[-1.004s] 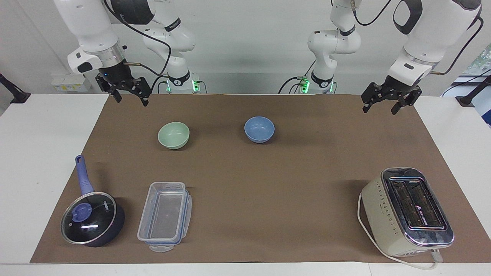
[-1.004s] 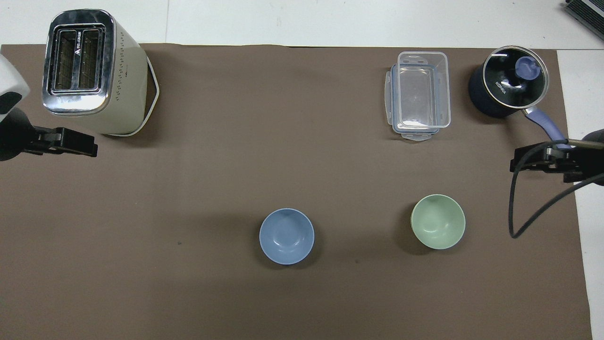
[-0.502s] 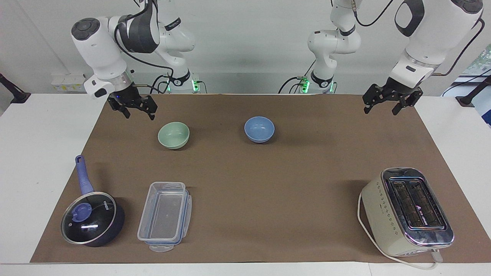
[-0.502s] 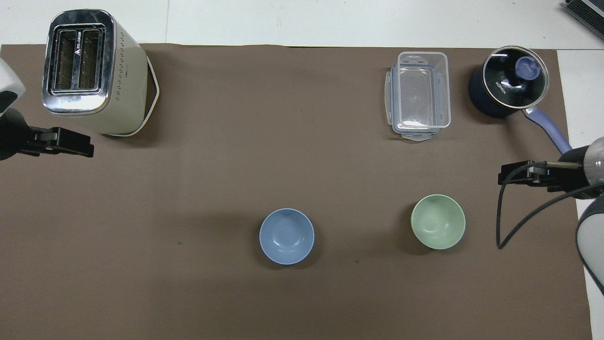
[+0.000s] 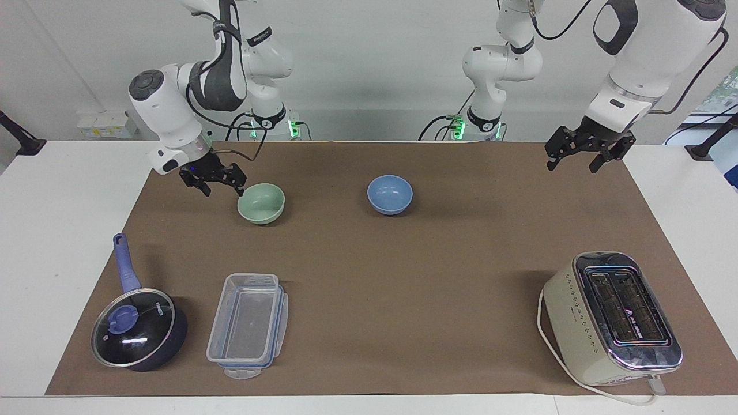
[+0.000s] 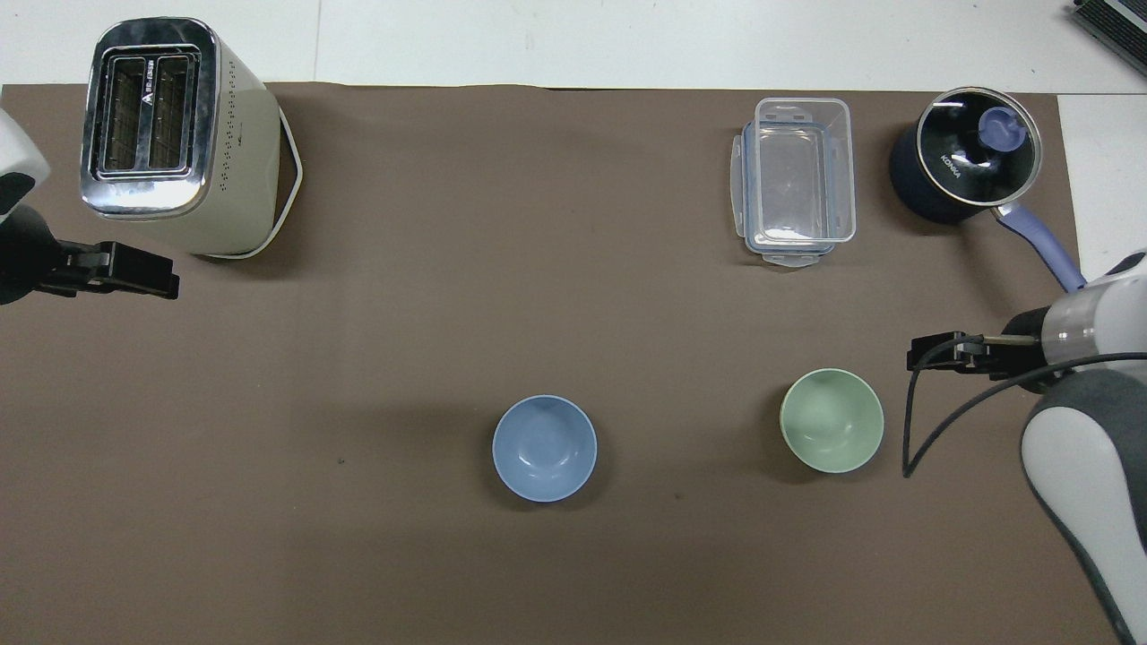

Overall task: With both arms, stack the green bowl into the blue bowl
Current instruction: 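Reach the right gripper to the rim of the green bowl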

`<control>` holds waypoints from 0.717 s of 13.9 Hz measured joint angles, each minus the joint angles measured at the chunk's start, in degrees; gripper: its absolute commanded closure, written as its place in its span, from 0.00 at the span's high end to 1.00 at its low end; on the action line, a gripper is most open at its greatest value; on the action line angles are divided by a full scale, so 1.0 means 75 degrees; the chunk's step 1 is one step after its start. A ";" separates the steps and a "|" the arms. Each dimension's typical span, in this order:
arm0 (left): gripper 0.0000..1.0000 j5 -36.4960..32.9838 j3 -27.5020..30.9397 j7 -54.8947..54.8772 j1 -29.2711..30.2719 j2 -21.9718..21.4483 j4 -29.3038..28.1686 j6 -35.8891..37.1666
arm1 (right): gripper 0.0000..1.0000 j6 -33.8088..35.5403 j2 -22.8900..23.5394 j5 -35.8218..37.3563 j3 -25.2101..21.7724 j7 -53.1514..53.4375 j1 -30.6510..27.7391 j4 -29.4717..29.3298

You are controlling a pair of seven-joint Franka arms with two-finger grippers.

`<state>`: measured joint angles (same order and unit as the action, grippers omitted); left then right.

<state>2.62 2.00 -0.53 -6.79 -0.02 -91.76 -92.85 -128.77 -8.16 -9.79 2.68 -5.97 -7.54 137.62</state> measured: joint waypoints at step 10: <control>1.00 -0.0002 0.0012 -0.0001 0.0363 0.0000 0.0000 0.0201 | 0.88 -0.0889 0.0431 -0.0492 0.0004 -0.1344 -0.0004 0.0786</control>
<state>2.61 2.09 -0.54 -4.07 -0.02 -91.75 -91.34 -135.43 -4.92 -13.48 2.71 -16.05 -7.57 143.51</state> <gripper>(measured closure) 0.000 0.026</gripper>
